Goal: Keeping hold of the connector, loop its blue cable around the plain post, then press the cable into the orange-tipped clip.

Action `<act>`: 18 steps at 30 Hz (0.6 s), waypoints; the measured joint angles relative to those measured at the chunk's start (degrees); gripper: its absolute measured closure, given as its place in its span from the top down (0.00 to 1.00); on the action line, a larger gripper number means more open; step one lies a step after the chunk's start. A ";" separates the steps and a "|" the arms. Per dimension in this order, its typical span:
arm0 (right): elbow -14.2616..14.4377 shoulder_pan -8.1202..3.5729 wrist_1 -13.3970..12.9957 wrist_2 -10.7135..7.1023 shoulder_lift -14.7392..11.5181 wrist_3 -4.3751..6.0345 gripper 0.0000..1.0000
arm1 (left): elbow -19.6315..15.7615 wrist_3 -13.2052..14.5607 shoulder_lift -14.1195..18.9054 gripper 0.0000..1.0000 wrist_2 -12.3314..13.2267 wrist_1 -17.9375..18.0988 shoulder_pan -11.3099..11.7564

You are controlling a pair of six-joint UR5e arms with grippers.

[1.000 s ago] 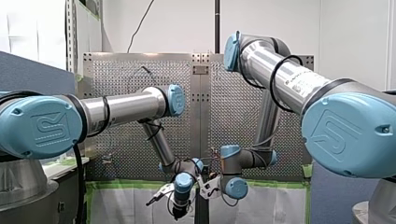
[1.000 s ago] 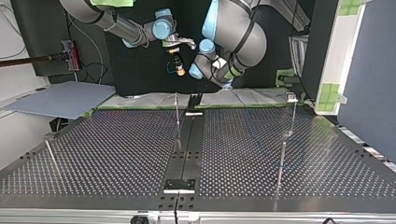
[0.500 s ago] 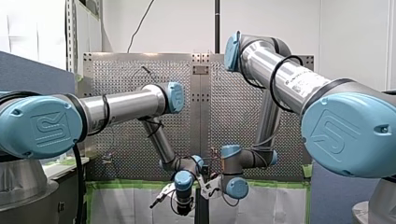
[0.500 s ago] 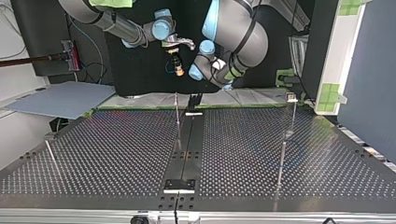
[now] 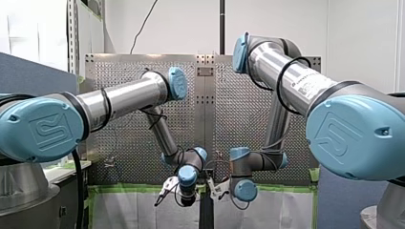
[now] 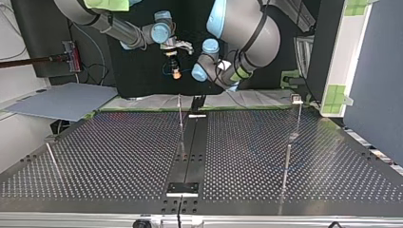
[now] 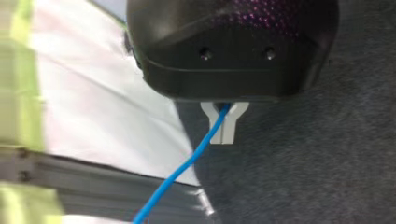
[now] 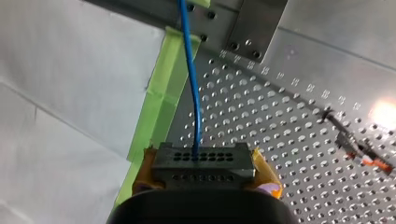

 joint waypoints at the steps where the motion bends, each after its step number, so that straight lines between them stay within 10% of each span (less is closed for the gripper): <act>1: 0.00 -0.12 0.13 0.08 -0.08 0.02 0.00 | -0.50 -0.51 0.51 0.00 -0.51 0.49 -0.09; 18: 3.11 -3.26 0.25 -1.37 -4.89 2.28 0.00 | -10.42 -6.67 10.41 0.00 -10.40 10.40 -2.52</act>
